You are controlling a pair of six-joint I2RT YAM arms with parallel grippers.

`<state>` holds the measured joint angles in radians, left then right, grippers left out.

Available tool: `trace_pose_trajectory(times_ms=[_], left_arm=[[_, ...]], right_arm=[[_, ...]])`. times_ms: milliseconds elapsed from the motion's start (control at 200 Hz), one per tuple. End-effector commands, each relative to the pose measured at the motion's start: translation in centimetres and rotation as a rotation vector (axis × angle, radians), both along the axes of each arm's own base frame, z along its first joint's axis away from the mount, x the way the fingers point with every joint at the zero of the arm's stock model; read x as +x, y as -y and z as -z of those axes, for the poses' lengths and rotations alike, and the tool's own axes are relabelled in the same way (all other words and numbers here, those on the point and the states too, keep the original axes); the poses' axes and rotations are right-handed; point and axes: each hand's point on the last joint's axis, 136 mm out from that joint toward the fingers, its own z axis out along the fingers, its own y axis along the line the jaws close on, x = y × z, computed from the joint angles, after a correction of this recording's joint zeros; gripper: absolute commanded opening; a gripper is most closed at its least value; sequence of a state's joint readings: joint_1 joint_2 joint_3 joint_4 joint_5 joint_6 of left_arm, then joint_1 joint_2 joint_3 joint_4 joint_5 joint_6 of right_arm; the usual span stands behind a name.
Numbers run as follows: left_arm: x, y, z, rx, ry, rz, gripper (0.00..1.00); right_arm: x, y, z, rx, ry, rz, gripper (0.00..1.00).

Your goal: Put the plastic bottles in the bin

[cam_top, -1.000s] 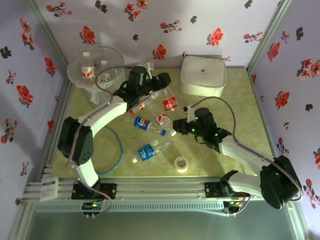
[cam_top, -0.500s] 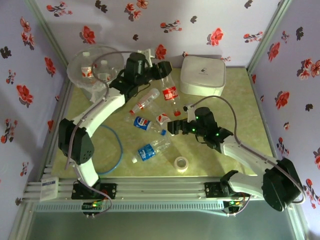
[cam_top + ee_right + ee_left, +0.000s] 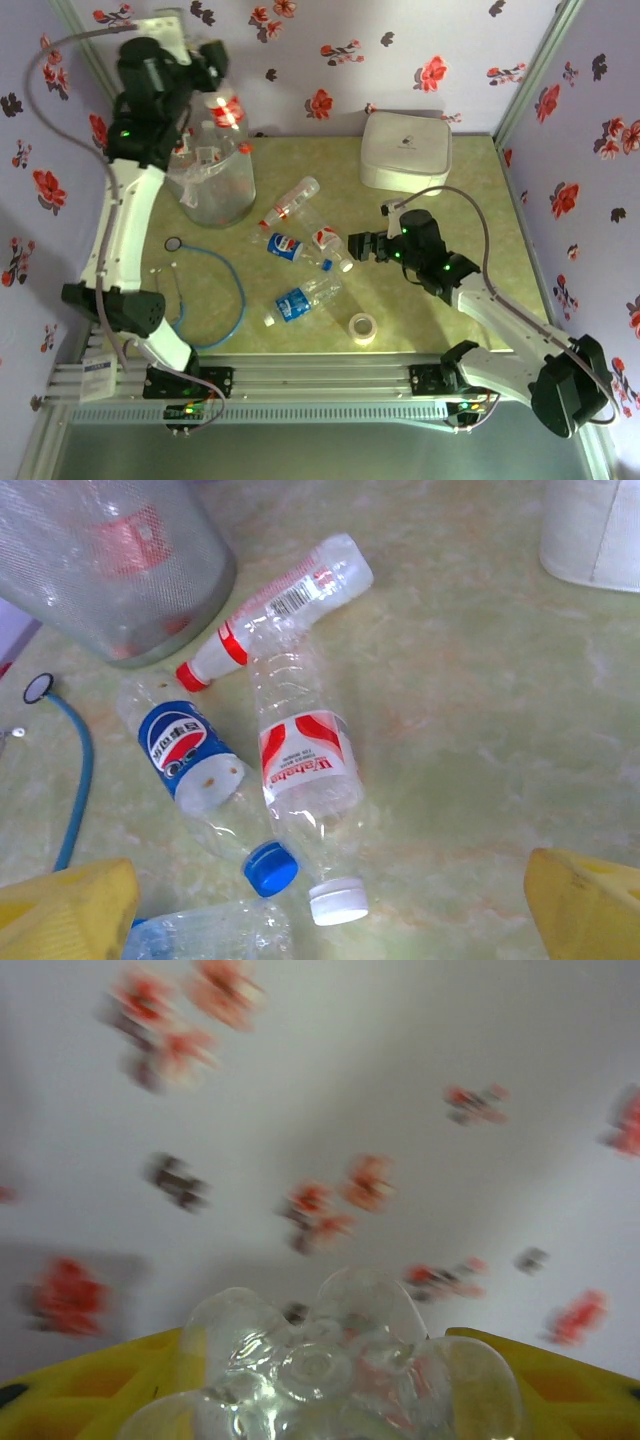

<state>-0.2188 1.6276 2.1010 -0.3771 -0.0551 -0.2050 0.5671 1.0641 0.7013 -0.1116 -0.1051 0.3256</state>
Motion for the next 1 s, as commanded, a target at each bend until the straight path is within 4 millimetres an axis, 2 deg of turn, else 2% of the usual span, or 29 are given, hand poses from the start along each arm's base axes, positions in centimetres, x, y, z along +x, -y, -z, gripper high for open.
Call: trace_pose_trajectory(times_ms=[0,60,120,330,400,605,745,795,860,930,995], left_arm=[[0.6,-4.5,1.2,0.167,-0.023,-0.165,0.0],[1.3,-5.4,2.3,0.178,-0.042,-0.186,0.0],[2.2,-5.5,3.5,0.221,-0.049,-0.188,0.0],[6.4,-4.6,9.4,0.225,-0.125,-0.144,0.0],[7.3,-4.4,11.5,0.218,-0.181,-0.135,0.0],[8.0,-3.1,18.3,0.16,-0.284,-0.073,0.0],[7.7,-2.7,21.4,0.125,-0.324,-0.045,0.0],[7.4,-2.4,22.1,0.115,-0.337,-0.03,0.13],[7.0,-2.1,22.2,0.115,-0.35,-0.011,0.38],[6.5,-2.1,21.3,0.127,-0.345,-0.004,0.66],[5.9,-2.3,19.6,0.142,-0.326,-0.004,0.81]], right_arm=[[0.3,0.5,0.9,-0.014,-0.032,0.034,0.99],[0.4,0.4,1.0,-0.015,-0.036,0.033,0.99],[0.4,0.5,1.1,-0.016,-0.04,0.037,0.99],[0.0,0.9,1.6,-0.033,-0.062,0.048,0.99],[-0.2,1.3,1.7,-0.042,-0.063,0.057,0.99],[-0.1,1.3,2.3,-0.042,-0.073,0.061,0.99],[0.1,1.1,2.5,-0.056,-0.079,0.054,0.99],[0.2,1.1,2.5,-0.057,-0.079,0.054,0.99],[0.3,1.1,2.7,-0.059,-0.083,0.056,0.99],[0.5,0.8,2.8,-0.057,-0.089,0.05,0.99],[0.6,0.6,2.9,-0.059,-0.096,0.046,0.99]])
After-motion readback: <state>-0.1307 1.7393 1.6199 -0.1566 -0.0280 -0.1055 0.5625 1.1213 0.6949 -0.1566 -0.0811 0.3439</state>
